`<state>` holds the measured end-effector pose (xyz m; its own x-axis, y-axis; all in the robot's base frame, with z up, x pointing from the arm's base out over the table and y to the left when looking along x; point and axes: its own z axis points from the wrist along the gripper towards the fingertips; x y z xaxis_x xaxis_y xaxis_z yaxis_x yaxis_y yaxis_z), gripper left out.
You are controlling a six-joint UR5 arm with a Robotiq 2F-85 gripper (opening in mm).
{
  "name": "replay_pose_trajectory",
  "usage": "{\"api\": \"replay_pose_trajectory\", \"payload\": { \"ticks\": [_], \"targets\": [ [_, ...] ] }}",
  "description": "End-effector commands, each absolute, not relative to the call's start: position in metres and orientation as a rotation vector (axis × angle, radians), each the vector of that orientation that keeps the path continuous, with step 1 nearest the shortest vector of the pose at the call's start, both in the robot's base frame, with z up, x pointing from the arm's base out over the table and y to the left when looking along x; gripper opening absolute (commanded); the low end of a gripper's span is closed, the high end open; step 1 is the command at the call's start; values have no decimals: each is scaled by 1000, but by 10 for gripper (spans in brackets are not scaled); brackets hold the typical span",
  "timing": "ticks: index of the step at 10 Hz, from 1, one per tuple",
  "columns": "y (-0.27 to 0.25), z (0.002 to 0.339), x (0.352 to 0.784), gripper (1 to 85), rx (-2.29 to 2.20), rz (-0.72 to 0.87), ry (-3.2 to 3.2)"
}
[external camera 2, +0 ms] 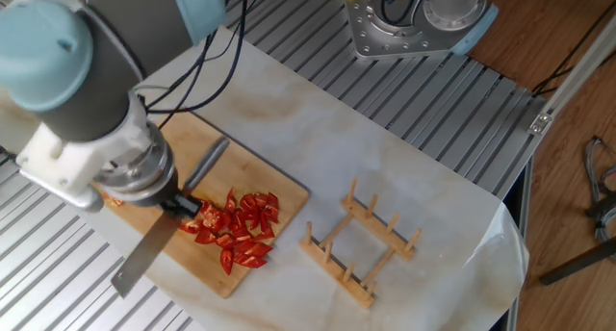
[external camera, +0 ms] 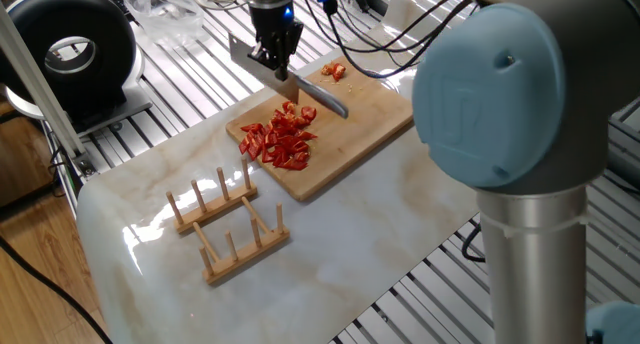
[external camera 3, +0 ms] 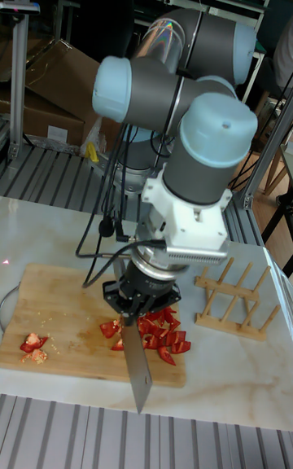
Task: Chop the chili peppers
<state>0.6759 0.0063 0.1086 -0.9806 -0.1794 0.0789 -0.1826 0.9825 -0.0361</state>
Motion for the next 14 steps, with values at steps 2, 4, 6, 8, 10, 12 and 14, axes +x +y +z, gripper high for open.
{"api": "replay_pose_trajectory", "payload": {
  "ticks": [2, 4, 6, 8, 10, 12, 14],
  "targets": [
    [-1, 140, 659, 13, 207, 113, -3120],
    [-2, 148, 650, 13, 65, 105, -3151],
    [-19, 158, 624, 13, -43, 137, -3096],
    [-17, 164, 585, 13, -122, 122, -2971],
    [-12, 165, 592, 13, -165, 86, -3027],
    [-12, 165, 596, 13, -165, 85, -3052],
    [-12, 165, 601, 13, -174, 77, -3073]
  ]
}}
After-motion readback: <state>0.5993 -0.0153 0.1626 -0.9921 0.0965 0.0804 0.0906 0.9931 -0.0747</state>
